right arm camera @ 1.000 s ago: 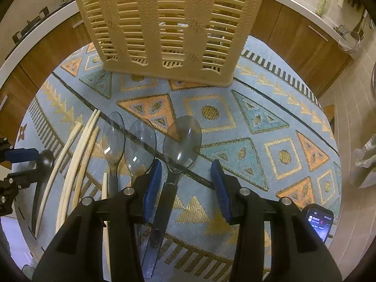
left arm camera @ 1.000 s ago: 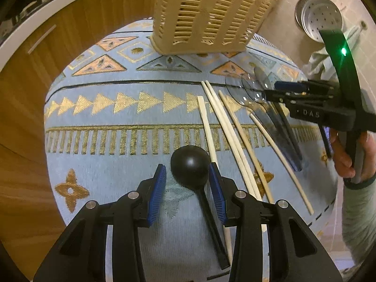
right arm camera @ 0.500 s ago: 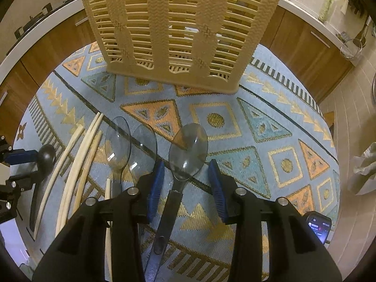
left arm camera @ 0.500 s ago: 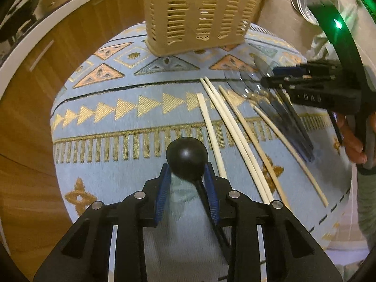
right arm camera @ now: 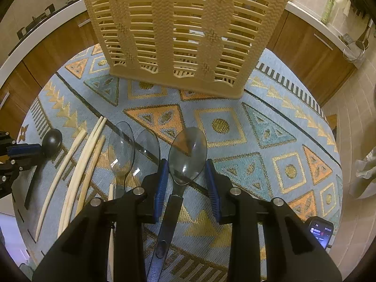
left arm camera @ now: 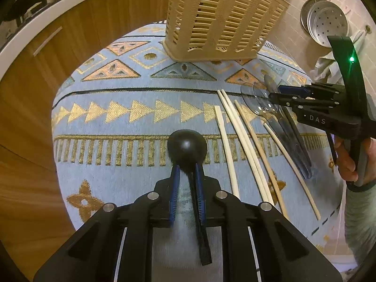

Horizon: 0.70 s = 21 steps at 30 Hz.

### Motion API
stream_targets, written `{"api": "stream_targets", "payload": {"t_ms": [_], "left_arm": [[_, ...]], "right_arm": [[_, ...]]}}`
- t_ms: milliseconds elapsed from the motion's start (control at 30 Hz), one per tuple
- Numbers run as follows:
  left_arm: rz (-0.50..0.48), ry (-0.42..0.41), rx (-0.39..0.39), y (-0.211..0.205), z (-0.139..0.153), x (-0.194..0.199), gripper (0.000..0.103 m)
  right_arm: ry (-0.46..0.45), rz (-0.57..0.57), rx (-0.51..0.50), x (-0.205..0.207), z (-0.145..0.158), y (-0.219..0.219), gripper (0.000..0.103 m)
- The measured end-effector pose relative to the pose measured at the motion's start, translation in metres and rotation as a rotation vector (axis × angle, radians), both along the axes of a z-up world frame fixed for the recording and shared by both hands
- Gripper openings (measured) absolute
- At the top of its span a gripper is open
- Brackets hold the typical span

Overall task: Organize utensils
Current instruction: 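Grasp the black round spoon with the left tool while the right grasps a clear spoon, then carry both spoons over the beige basket and release them inside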

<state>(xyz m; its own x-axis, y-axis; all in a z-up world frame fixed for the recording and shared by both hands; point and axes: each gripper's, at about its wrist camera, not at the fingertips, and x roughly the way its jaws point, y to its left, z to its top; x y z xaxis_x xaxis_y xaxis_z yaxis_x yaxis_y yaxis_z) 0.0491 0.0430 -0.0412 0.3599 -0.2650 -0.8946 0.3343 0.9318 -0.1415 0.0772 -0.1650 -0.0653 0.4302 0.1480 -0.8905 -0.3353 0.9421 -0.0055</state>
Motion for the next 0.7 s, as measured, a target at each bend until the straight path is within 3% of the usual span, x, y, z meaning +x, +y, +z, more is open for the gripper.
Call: {"api": "stream_targets", "payload": {"t_ms": [233,400,467,500,600,700], "left_arm": [[-0.059,0.019,0.037,-0.012,-0.001,0.001,0.029],[-0.151,-0.005,0.163,-0.033,-0.002,0.000,0.031],[-0.149,-0.018,0.202,-0.034,-0.001,-0.001,0.021],[-0.134,-0.024,0.213,-0.031,-0.001,0.000,0.007],[-0.079,-0.007,0.122,-0.016,0.001,0.007,0.005],[-0.023,-0.070,0.052,-0.007,0.006,0.005,0.004]], "right_arm": [[0.035,-0.002,0.040,0.010,-0.002,-0.011,0.029],[0.045,0.010,0.040,0.019,-0.001,-0.014,0.029],[0.043,0.009,0.054,0.021,-0.001,-0.016,0.029],[0.037,0.008,0.059,0.022,-0.002,-0.016,0.028],[0.003,0.008,0.084,0.019,0.000,-0.018,0.028],[-0.042,0.012,0.090,0.009,0.007,-0.020,0.028]]}}
